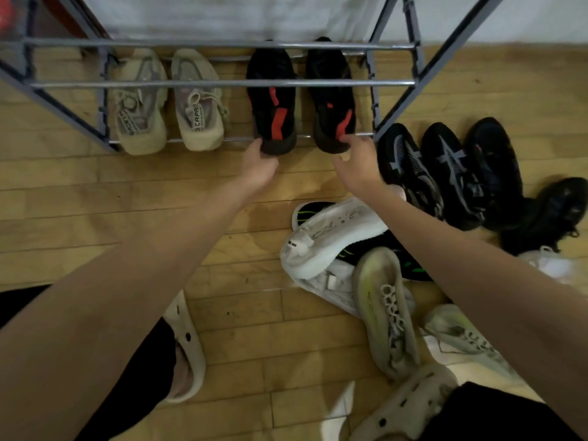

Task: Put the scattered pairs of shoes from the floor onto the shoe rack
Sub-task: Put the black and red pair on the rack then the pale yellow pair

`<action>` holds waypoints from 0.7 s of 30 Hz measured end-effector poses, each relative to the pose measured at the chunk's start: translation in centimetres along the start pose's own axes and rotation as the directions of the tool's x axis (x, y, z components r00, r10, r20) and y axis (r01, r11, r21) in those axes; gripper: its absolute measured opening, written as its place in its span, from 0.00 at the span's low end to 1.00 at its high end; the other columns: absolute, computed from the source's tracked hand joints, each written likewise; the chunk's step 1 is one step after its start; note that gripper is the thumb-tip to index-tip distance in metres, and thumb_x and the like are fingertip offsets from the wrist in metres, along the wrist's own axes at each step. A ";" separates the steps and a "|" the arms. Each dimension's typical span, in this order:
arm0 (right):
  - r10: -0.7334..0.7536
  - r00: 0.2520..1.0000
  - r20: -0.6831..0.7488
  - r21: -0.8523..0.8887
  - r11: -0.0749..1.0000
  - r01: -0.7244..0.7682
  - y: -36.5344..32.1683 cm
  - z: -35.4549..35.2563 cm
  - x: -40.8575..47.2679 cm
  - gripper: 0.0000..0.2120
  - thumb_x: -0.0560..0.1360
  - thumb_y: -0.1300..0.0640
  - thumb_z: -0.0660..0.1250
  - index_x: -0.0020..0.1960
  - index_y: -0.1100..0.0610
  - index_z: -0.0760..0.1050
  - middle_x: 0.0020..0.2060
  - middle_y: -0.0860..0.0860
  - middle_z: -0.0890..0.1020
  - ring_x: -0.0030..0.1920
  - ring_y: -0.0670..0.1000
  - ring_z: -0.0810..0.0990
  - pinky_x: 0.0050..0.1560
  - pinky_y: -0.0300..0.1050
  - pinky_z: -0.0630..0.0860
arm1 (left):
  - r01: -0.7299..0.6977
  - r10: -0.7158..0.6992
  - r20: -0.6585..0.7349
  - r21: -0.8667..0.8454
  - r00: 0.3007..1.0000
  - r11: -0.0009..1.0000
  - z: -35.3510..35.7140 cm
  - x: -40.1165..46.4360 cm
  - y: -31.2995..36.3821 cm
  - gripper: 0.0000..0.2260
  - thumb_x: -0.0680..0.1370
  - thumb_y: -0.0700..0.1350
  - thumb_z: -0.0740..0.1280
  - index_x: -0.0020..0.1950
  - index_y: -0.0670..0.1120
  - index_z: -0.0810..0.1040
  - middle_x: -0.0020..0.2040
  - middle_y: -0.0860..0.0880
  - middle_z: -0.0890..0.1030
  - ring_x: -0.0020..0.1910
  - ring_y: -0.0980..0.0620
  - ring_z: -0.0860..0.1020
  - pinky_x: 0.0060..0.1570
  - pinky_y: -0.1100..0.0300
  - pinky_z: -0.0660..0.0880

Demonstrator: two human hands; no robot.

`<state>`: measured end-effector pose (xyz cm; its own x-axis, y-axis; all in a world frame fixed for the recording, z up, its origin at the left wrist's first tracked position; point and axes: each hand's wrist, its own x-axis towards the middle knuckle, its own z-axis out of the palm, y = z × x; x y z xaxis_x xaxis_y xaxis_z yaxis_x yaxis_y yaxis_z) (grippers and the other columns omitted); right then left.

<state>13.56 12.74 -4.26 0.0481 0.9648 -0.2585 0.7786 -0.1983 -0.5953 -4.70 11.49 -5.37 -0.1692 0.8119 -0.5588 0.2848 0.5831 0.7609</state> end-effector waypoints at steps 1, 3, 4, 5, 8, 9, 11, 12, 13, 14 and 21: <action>-0.031 1.000 0.002 -0.027 0.999 0.031 0.4 -0.3 -1.2 0.21 0.78 0.61 0.63 0.70 0.58 0.67 0.68 0.58 0.67 0.67 0.54 0.69 0.59 0.33 0.62 | -0.025 0.024 0.016 0.079 1.000 0.997 0.4 -0.9 -0.4 0.24 0.79 0.37 0.61 0.75 0.45 0.63 0.70 0.45 0.70 0.67 0.47 0.71 0.64 0.55 0.71; -0.089 0.996 -0.009 -0.071 0.994 0.088 1.3 -1.0 -3.6 0.19 0.78 0.61 0.62 0.68 0.60 0.69 0.67 0.58 0.68 0.66 0.54 0.69 0.54 0.28 0.60 | -0.077 0.060 0.083 0.219 0.995 0.973 1.1 -2.9 -1.0 0.21 0.80 0.39 0.61 0.73 0.44 0.66 0.67 0.45 0.72 0.65 0.48 0.72 0.56 0.60 0.71; -0.117 0.993 -0.024 -0.093 0.989 0.115 1.9 -1.4 -4.8 0.18 0.78 0.61 0.62 0.67 0.61 0.70 0.66 0.58 0.68 0.66 0.55 0.69 0.56 0.31 0.62 | -0.099 0.071 0.116 0.261 0.991 0.960 1.6 -3.8 -1.3 0.20 0.80 0.40 0.61 0.72 0.44 0.66 0.66 0.45 0.73 0.64 0.48 0.73 0.54 0.61 0.70; -0.133 0.990 -0.039 -0.110 0.986 0.128 2.5 -1.7 -5.9 0.17 0.78 0.61 0.62 0.67 0.61 0.70 0.65 0.59 0.69 0.66 0.56 0.69 0.60 0.36 0.65 | -0.109 0.071 0.141 0.284 0.987 0.953 2.1 -4.5 -1.6 0.20 0.79 0.41 0.62 0.72 0.44 0.67 0.64 0.45 0.74 0.63 0.47 0.74 0.53 0.61 0.69; -0.110 0.989 -0.096 -0.087 0.991 0.102 4.5 -2.9 -9.4 0.17 0.78 0.62 0.61 0.66 0.62 0.70 0.64 0.59 0.70 0.68 0.58 0.67 0.65 0.46 0.66 | -0.058 0.007 0.166 0.307 0.986 0.950 3.9 -6.7 -2.2 0.22 0.79 0.48 0.64 0.71 0.44 0.67 0.62 0.46 0.74 0.60 0.48 0.74 0.52 0.59 0.69; -0.089 0.988 -0.123 -0.066 0.995 0.082 5.1 -3.2 -10.6 0.17 0.78 0.63 0.61 0.66 0.62 0.70 0.64 0.59 0.70 0.68 0.58 0.67 0.65 0.45 0.66 | -0.032 -0.025 0.180 0.308 0.983 0.951 4.4 -7.3 -2.6 0.23 0.78 0.51 0.64 0.71 0.44 0.67 0.62 0.47 0.74 0.58 0.48 0.74 0.51 0.58 0.69; -0.031 0.981 -0.192 -0.019 0.999 0.028 6.3 -3.6 -12.7 0.17 0.77 0.64 0.61 0.65 0.62 0.70 0.64 0.59 0.70 0.67 0.58 0.67 0.64 0.45 0.67 | -0.018 -0.048 0.217 0.293 0.975 0.956 5.1 -8.5 -3.5 0.26 0.76 0.56 0.66 0.70 0.45 0.66 0.60 0.50 0.74 0.56 0.51 0.74 0.50 0.57 0.69; 0.006 0.974 -0.225 0.004 1.000 -0.005 6.8 -3.8 -13.7 0.17 0.77 0.64 0.61 0.65 0.61 0.70 0.64 0.59 0.70 0.66 0.58 0.67 0.64 0.45 0.66 | -0.021 -0.046 0.234 0.277 0.971 0.961 5.4 -9.0 -3.9 0.29 0.74 0.58 0.67 0.70 0.46 0.66 0.61 0.52 0.74 0.58 0.51 0.74 0.51 0.57 0.70; 0.048 0.965 -0.257 0.026 0.999 -0.043 7.4 -3.8 -14.6 0.17 0.77 0.64 0.61 0.65 0.61 0.70 0.63 0.59 0.70 0.66 0.57 0.67 0.63 0.44 0.66 | -0.016 -0.051 0.242 0.268 0.969 0.963 5.6 -9.6 -4.1 0.32 0.72 0.61 0.68 0.71 0.47 0.66 0.63 0.52 0.75 0.61 0.50 0.75 0.53 0.56 0.71; 0.090 0.955 -0.284 0.041 0.996 -0.082 8.1 -3.8 -15.5 0.17 0.76 0.65 0.61 0.65 0.62 0.69 0.63 0.59 0.70 0.66 0.57 0.67 0.64 0.44 0.66 | -0.001 -0.065 0.236 0.271 0.970 0.963 5.9 -10.2 -4.3 0.36 0.70 0.63 0.70 0.72 0.48 0.65 0.66 0.50 0.74 0.64 0.48 0.74 0.58 0.55 0.71; 0.246 0.950 -0.195 -0.023 0.967 -0.255 11.7 -1.6 -21.2 0.25 0.73 0.62 0.65 0.68 0.67 0.64 0.61 0.64 0.69 0.61 0.63 0.68 0.63 0.53 0.68 | 0.052 -0.135 0.138 0.483 0.981 0.874 6.4 -12.5 -4.9 0.44 0.63 0.54 0.79 0.72 0.43 0.62 0.71 0.46 0.70 0.68 0.45 0.70 0.65 0.52 0.69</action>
<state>22.69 -9.72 -4.53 0.3586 0.9011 -0.2436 0.7548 -0.4335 -0.4923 2.10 -1.68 -4.24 -0.0743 0.7138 -0.6964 0.6963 0.5370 0.4762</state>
